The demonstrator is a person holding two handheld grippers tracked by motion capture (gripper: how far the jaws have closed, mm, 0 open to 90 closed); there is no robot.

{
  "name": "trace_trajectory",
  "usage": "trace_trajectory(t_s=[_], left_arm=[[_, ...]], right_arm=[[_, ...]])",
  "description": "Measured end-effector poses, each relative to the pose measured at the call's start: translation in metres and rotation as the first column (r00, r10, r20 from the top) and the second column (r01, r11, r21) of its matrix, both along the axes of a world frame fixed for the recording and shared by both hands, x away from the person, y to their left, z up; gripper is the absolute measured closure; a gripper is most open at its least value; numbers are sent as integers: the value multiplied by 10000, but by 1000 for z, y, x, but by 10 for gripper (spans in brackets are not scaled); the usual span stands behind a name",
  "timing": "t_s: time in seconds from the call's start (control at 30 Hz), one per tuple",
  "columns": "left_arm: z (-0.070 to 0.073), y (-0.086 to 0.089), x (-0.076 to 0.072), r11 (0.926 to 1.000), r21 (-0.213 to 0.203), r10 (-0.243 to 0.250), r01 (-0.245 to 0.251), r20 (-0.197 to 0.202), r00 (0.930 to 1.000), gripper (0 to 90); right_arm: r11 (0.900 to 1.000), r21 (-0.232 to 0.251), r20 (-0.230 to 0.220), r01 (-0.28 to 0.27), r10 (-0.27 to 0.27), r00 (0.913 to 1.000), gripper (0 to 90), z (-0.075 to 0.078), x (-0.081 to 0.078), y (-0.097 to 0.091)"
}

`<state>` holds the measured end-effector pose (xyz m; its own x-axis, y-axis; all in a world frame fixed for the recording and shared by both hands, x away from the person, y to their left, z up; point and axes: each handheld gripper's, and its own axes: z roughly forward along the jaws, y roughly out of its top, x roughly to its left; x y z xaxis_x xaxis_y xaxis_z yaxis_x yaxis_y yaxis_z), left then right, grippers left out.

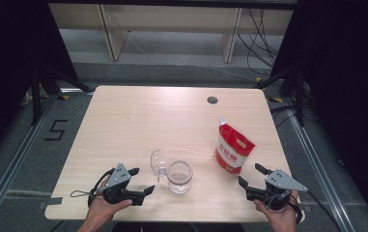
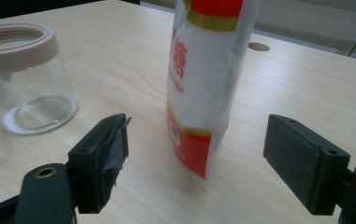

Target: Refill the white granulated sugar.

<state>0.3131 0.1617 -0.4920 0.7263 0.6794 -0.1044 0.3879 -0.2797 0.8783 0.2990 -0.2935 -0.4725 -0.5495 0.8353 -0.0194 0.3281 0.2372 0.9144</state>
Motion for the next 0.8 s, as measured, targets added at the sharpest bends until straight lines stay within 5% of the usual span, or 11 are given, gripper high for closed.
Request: trace_trajectory(t_s=[0.13, 0.23, 0.33, 0.8], left_arm=[[-1, 2, 0, 9999, -57, 86, -87, -29, 10000, 158], [0, 3, 0, 9998, 11, 174, -174, -1, 9998, 158], [-1, 1, 0, 9998, -114, 175, -176, -55, 9998, 158], [-1, 2, 1, 9999, 160, 28, -29, 54, 10000, 158]], right_arm=[[9998, -191, 292, -32, 38, 9996, 224, 1, 6, 4], [9968, -789, 597, -151, 198, 9980, 215, 1, 16, 5], [9996, -283, -15, -31, 30, 10000, 214, 0, 21, 10], [9993, 148, 171, -346, 344, 9993, 231, -6, 52, 23]])
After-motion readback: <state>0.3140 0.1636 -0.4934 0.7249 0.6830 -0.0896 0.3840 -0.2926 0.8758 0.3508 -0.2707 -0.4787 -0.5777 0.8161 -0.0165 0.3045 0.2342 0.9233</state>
